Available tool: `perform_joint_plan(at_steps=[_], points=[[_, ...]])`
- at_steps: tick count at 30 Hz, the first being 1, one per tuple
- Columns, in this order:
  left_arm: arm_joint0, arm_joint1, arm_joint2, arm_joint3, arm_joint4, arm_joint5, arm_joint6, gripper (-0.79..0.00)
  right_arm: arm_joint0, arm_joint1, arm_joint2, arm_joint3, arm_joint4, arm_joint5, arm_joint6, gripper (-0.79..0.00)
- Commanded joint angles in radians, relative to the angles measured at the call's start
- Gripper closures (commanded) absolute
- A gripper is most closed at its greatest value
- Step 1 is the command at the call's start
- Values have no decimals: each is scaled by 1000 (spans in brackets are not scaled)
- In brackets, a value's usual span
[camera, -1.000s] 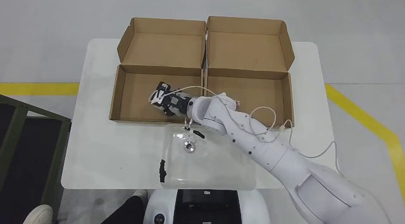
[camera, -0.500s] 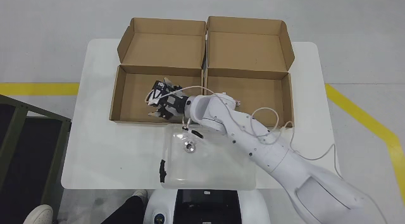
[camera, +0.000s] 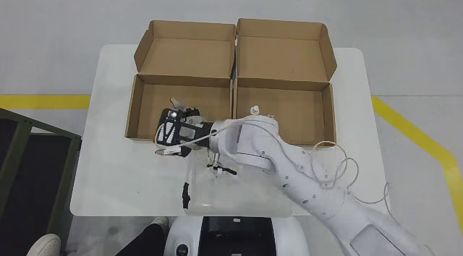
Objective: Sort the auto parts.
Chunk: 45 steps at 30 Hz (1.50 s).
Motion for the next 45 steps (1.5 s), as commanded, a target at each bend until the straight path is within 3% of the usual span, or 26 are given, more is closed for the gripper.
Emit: perform_joint_plan(at_steps=[1,13,21,33,45], points=[[0,0,0,0,0,0,0,-785,-38,11,16,-56,-3,-20,25,-785],[0,0,0,0,0,0,0,-785,-324,95,147,-290,-88,-185,95,-785],[0,0,0,0,0,0,0,-785,-439,133,176,-346,-149,-309,124,-785],[0,0,0,0,0,0,0,-785,-517,165,213,-309,-254,-286,108,-785],[0,0,0,0,0,0,0,-785,-478,168,209,-191,-260,-226,90,-785]])
